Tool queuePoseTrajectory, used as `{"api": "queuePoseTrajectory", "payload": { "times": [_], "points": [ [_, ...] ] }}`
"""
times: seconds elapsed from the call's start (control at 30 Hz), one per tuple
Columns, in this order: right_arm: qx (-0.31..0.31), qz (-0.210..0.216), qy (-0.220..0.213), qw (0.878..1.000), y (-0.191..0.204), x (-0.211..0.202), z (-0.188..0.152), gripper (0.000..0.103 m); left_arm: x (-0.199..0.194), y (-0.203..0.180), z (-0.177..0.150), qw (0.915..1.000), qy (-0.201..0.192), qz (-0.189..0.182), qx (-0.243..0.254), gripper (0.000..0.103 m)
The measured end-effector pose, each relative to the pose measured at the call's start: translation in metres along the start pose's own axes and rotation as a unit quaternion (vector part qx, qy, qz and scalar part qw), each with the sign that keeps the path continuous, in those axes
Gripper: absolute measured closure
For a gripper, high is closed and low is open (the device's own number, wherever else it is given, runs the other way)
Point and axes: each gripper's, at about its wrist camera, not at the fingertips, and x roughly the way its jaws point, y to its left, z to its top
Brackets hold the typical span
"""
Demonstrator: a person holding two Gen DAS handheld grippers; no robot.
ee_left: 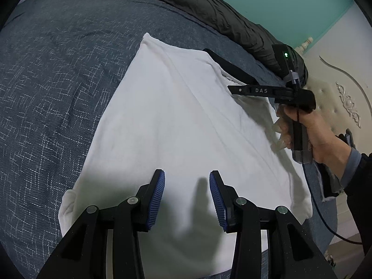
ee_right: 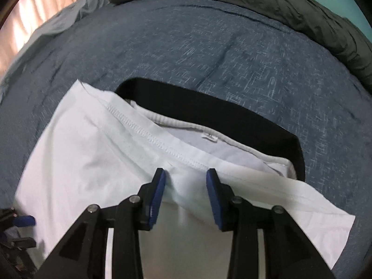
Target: Fold clothes
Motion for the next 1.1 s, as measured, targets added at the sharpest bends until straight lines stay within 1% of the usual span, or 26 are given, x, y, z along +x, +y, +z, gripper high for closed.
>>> {"api": "queuePoseTrajectory", "payload": {
  "times": [0.07, 0.13, 0.2, 0.3, 0.5, 0.8, 0.97, 1.1],
  "points": [
    [-0.008, -0.005, -0.006, 1.0, 0.003, -0.001, -0.001, 0.066, 0.0, 0.0, 0.001, 1.0, 0.001, 0.0, 0.0, 0.059],
    [-0.029, -0.01, -0.009, 0.999, 0.007, -0.002, -0.004, 0.072, 0.0, -0.001, 0.001, 1.0, 0.001, 0.0, 0.001, 0.059],
    [-0.038, -0.012, -0.011, 0.999, 0.009, -0.003, -0.005, 0.085, 0.0, -0.001, 0.001, 1.0, 0.001, 0.0, 0.001, 0.059],
    [-0.045, -0.014, -0.014, 0.999, 0.011, -0.004, -0.009, 0.097, 0.0, -0.001, 0.001, 1.0, 0.001, 0.0, 0.002, 0.059],
    [-0.054, -0.027, -0.027, 0.998, 0.01, -0.008, -0.01, 0.1, 0.001, 0.0, 0.001, 1.0, 0.002, 0.0, 0.002, 0.058],
    [-0.04, -0.049, -0.065, 0.996, 0.001, -0.032, -0.014, 0.1, 0.001, 0.001, 0.0, 1.0, 0.002, -0.001, 0.001, 0.058],
    [-0.038, -0.059, -0.071, 0.995, 0.001, -0.028, -0.001, 0.101, 0.003, 0.0, 0.001, 1.0, 0.003, 0.0, 0.001, 0.057],
    [-0.034, -0.067, -0.064, 0.995, 0.001, -0.016, 0.009, 0.101, 0.003, 0.0, 0.001, 1.0, 0.004, -0.001, 0.002, 0.057]
  ]
}}
